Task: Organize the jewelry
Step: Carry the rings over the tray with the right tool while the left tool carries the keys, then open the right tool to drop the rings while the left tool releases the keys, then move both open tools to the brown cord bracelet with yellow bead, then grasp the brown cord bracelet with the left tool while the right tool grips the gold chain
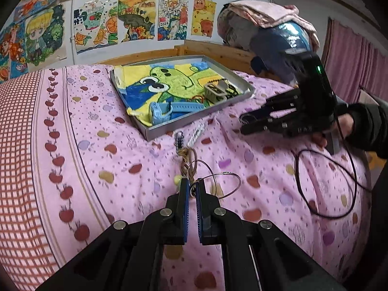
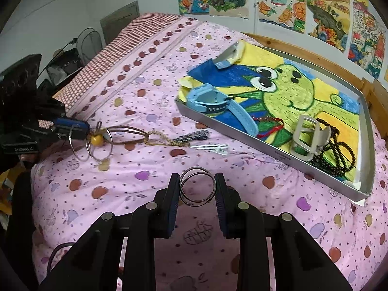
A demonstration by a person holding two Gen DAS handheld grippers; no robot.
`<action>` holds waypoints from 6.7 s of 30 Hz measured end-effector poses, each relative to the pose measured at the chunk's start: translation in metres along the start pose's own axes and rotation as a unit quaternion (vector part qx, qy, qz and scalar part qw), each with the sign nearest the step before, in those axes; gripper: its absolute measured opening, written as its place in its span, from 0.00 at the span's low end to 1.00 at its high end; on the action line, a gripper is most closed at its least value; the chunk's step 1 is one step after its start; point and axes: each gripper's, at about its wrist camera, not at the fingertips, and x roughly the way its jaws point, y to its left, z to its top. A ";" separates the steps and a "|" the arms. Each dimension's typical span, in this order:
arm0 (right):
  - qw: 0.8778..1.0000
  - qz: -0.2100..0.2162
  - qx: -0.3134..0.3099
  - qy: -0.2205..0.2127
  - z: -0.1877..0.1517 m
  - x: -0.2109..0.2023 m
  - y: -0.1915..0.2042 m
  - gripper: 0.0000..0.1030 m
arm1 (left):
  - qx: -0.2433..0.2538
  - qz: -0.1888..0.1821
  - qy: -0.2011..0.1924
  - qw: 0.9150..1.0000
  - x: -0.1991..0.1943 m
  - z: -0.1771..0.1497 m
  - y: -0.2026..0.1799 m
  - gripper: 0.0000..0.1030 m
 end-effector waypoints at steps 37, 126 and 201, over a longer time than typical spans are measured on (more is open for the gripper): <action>0.998 -0.002 0.037 -0.047 0.021 -0.018 -0.018 0.25 | -0.098 -0.040 -0.047 0.993 0.013 0.103 0.022 0.04; 0.998 0.048 0.030 -0.034 0.012 -0.017 -0.020 0.88 | -0.141 0.061 -0.005 0.988 0.001 0.016 0.049 1.00; 0.980 0.113 0.166 0.001 0.055 0.026 -0.030 0.03 | -0.133 0.021 0.069 0.988 0.014 0.006 0.057 0.20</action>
